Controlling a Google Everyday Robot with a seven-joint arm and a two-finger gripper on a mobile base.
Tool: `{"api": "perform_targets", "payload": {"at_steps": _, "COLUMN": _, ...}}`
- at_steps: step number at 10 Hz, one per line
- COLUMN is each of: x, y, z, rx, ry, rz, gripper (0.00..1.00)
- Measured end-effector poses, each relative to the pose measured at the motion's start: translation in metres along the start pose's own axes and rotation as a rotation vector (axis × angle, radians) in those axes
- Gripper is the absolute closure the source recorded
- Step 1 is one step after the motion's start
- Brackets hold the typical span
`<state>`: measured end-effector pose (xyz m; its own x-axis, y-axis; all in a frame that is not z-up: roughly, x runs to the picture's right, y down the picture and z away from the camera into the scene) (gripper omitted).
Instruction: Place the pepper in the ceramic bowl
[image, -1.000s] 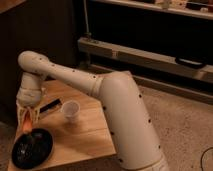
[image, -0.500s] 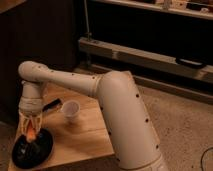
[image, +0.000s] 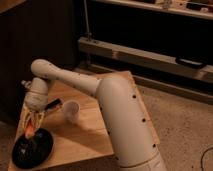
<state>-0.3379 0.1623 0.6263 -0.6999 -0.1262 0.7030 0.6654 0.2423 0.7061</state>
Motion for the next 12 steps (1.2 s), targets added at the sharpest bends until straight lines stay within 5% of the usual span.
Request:
{"api": "perform_targets", "payload": {"at_steps": 3, "x": -0.004, "y": 0.004, "z": 0.004, "rx": -0.026, "ry": -0.001, "rz": -0.021, "gripper": 0.84}}
{"api": "perform_targets", "payload": {"at_steps": 8, "x": 0.004, "y": 0.010, "z": 0.008, "rx": -0.051, "ry": -0.004, "rz": -0.013, "gripper": 0.35}}
{"api": "perform_targets", "payload": {"at_steps": 12, "x": 0.009, "y": 0.013, "z": 0.008, "rx": -0.057, "ry": -0.019, "rz": -0.003, "gripper": 0.32}}
